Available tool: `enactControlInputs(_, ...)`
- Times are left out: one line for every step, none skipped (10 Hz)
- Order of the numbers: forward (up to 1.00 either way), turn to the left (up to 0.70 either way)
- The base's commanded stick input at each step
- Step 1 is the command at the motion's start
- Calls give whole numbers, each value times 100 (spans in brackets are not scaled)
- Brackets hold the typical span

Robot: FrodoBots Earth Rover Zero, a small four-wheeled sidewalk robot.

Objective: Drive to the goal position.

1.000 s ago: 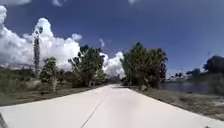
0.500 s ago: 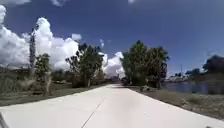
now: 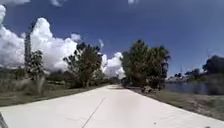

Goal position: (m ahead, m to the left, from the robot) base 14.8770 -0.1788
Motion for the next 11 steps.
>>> enactControlInputs(85,0)
enactControlInputs(85,0)
enactControlInputs(85,0)
enactControlInputs(85,0)
enactControlInputs(85,0)
enactControlInputs(85,0)
enactControlInputs(85,0)
enactControlInputs(85,0)
enactControlInputs(85,0)
enactControlInputs(85,0)
enactControlInputs(85,0)
